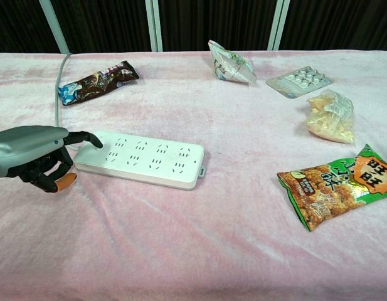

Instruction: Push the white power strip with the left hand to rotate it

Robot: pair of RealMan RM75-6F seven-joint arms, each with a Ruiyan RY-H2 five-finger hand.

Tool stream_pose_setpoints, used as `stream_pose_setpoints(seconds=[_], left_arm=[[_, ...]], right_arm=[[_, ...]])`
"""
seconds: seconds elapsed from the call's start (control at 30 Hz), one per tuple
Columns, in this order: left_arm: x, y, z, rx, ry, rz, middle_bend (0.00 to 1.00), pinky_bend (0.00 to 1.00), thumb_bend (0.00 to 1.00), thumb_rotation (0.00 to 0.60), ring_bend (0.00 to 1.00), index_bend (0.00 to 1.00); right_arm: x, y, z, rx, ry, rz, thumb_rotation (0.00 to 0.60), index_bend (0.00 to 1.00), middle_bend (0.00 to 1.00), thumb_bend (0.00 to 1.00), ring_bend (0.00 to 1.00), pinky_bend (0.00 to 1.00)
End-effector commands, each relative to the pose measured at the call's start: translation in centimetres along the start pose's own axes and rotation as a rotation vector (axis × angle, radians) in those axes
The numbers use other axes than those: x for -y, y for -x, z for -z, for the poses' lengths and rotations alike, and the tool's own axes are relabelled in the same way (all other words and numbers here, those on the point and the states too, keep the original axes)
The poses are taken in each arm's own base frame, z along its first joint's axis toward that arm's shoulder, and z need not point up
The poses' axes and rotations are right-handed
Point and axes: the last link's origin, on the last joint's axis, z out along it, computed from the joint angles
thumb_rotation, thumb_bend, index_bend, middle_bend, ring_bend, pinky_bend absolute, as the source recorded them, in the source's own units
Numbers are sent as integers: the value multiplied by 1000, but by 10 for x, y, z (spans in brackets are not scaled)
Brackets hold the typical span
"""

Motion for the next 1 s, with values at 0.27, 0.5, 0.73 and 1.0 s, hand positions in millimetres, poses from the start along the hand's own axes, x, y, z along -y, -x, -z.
stream_pose_setpoints(seconds=[0.27, 0.5, 0.73, 1.0], left_arm=[[1, -2, 2, -7, -1, 2, 800, 814, 502, 600, 814, 155], [3, -2, 1, -4, -7, 1, 800, 814, 501, 600, 814, 155], [3, -3, 1, -5, -6, 4, 800, 814, 501, 600, 815, 156], [3, -1, 0, 3, -8, 3, 800, 814, 501, 600, 815, 155]], right_arm=[[1, 0, 0, 3, 0, -2, 600, 99, 46, 212, 129, 65], [1, 1, 0, 5, 4, -2, 600, 99, 46, 213, 129, 65], [0, 1, 0, 9, 8, -1, 600, 99, 47, 213, 129, 65], [0, 1, 0, 14, 12, 0, 600, 99, 46, 213, 129, 65]])
